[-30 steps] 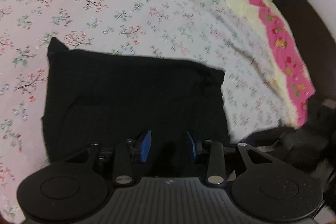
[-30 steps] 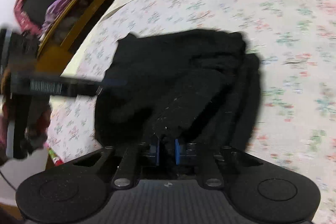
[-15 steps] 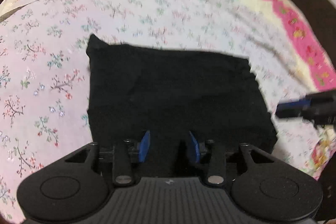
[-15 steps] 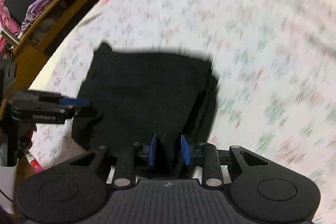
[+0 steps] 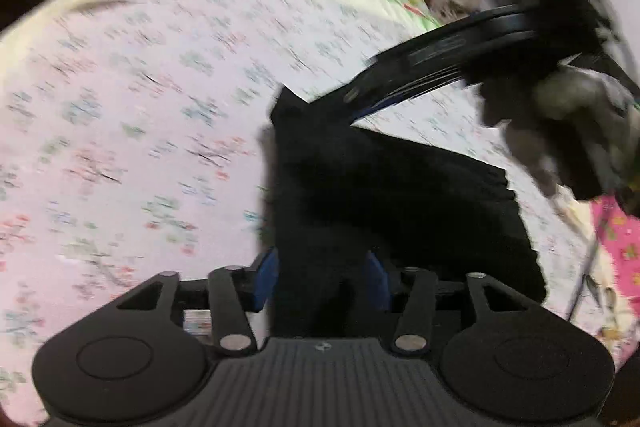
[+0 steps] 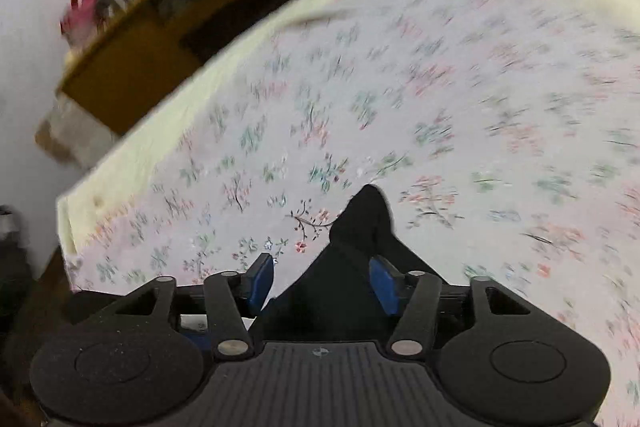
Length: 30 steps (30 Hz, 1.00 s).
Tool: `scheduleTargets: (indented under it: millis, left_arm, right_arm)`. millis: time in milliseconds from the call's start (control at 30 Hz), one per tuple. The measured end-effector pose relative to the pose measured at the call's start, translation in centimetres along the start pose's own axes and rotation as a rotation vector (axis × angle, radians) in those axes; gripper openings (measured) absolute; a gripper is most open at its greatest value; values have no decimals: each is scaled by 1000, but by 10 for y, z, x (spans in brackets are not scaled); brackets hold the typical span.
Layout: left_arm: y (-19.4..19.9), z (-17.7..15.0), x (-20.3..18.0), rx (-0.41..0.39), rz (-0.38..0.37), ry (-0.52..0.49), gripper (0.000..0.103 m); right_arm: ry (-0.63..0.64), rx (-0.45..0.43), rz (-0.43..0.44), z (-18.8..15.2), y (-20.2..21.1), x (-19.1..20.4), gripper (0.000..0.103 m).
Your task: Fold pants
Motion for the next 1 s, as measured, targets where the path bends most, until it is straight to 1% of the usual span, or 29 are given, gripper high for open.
scheduleTargets:
  millis: [33, 67, 100, 133, 167, 200, 233, 267, 300, 367, 433, 567, 600, 667, 700, 733, 767, 800, 833, 867, 900, 933, 967, 1000]
  left_arm:
    - [-4, -1, 4, 9, 4, 14, 67]
    - [-11, -3, 7, 28, 7, 40, 67]
    - [-20, -5, 11, 52, 4, 61, 67]
    - [-34, -9, 12, 78, 2, 78, 67]
    - [-48, -13, 13, 104, 19, 90, 67]
    - [-57, -17, 15, 123, 36, 111, 64]
    - [-61, -19, 13, 131, 43, 133, 57]
    - [-59, -19, 10, 127, 43, 121, 48]
    - [-55, -20, 6, 129, 34, 106, 44]
    - [-37, -16, 1, 145, -14, 130, 33]
    - [-20, -9, -5, 151, -51, 145, 31]
    - [17, -2, -30, 128, -74, 68, 26]
    - [16, -6, -30, 149, -73, 60, 26]
    - [-2, -28, -8, 223, -12, 99, 23]
    - [-12, -39, 6, 258, 26, 121, 21]
    - [-14, -41, 15, 266, 36, 157, 21]
    - [-10, -38, 18, 256, 16, 197, 21]
    - [-7, -34, 19, 247, 5, 212, 21]
    - [-6, -30, 19, 239, -1, 214, 21]
    - [-7, -29, 18, 233, -9, 211, 21]
    - [-7, -28, 18, 232, -7, 205, 21]
    - [-8, -29, 18, 234, 1, 190, 21]
    - [-8, -28, 17, 232, 5, 168, 21]
    - [-7, -29, 13, 224, 10, 147, 21]
  right_arm:
    - [18, 24, -2, 2, -11, -1, 43]
    - [23, 42, -19, 3, -14, 0, 37]
    - [19, 69, -32, 2, -20, -1, 27]
    - [1, 99, -40, -1, -26, -4, 3]
    - [-24, 104, -29, -2, -26, -8, 1]
    - [-54, 97, -13, -2, -25, -9, 0]
    - [-107, 80, 4, -3, -22, -12, 0]
    - [-162, 57, 26, -2, -16, -15, 0]
    - [-222, 30, 45, -4, -10, -20, 0]
    - [-304, -9, 67, -6, 1, -26, 0]
    - [-337, -59, 59, -2, 14, -30, 0]
    - [-388, -191, 26, 5, 40, -42, 0]
    - [-407, -206, -7, 4, 38, -51, 0]
    - [-441, -185, -25, 0, 30, -66, 0]
    - [-429, -177, -33, -1, 27, -65, 0]
    - [-387, -166, -37, -1, 27, -59, 0]
    - [-329, -150, -26, 0, 28, -49, 0]
    - [-281, -132, -8, 1, 30, -37, 0]
    - [-241, -133, 11, 3, 31, -24, 1]
    - [-198, -132, 28, 6, 32, -12, 10]
    - [-137, -112, 40, 8, 31, 0, 18]
    - [-70, -89, 44, 11, 29, 11, 44]
    - [-4, -70, 29, 13, 27, 17, 55]
    - [70, -46, 0, 16, 23, 22, 54]
Point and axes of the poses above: each gripper's, at about its wrist camera, not at the fingertips, and y roughly against the way its jaws point, x to its left, z to its top, the point moved 10 cm from there along -y, roughly the way its jaws point, and after that the axes turned 14 degrees about y, right-handed, at the moved point
